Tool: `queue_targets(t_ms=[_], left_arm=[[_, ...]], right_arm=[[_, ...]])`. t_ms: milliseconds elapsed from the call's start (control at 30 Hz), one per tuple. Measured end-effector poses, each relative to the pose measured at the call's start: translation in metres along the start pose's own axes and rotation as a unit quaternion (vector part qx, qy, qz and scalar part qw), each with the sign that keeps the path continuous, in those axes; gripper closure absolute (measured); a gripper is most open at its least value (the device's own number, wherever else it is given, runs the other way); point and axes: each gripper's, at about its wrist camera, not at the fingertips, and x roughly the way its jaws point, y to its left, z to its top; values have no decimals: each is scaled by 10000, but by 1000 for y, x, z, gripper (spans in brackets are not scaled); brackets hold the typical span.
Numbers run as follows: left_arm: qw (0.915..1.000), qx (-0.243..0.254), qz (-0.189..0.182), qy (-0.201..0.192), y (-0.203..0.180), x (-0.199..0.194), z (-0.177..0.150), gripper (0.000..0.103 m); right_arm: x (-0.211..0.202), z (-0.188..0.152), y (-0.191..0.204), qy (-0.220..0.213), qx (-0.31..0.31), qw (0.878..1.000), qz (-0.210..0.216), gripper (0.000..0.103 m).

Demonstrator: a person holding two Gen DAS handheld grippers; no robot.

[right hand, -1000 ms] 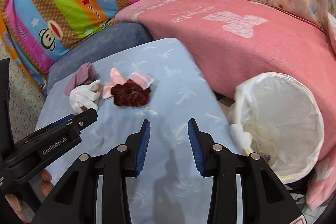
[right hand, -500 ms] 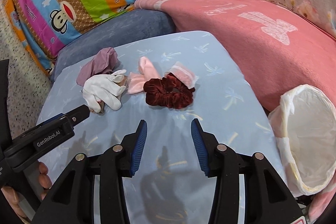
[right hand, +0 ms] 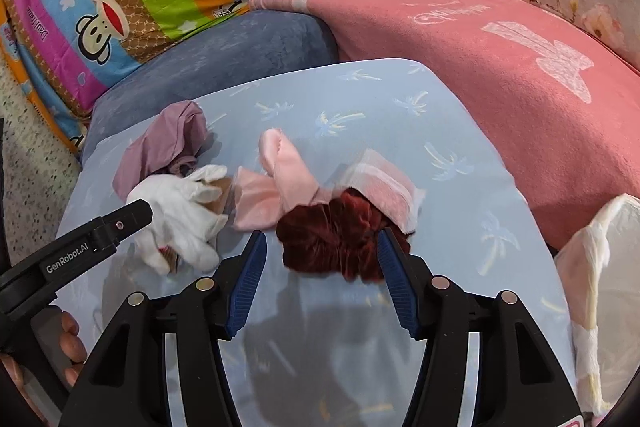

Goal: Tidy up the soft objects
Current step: 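Grasp the white glove with the left tool while the right tool grasps the dark red scrunchie, then carry the glove and scrunchie over the wastebasket and open the left tool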

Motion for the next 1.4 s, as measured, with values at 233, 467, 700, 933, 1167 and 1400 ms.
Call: queue_targets(t_ms=[233, 467, 700, 933, 1167, 1400], left_arm=[[9997, -75, -174, 141, 0, 20, 4, 45], [9991, -95, -360, 213, 1, 17, -4, 87], [9990, -87, -422, 71, -4, -9, -13, 89], [9988, -46, -481, -46, -9, -40, -26, 90], [9982, 107, -572, -141, -26, -70, -45, 90], [9966, 314, -713, -267, -51, -96, -58, 90]], right_arm=[[32, 1, 4, 182, 150, 9997, -51, 46], [33, -8, 0, 159, 263, 9995, -122, 73], [10, -21, 5, 227, 220, 9995, 95, 85], [-26, -42, 12, 173, 166, 9993, 280, 86], [-68, -57, 9, -1, 147, 9992, 384, 87], [-107, -64, -6, -255, 210, 9987, 387, 87]])
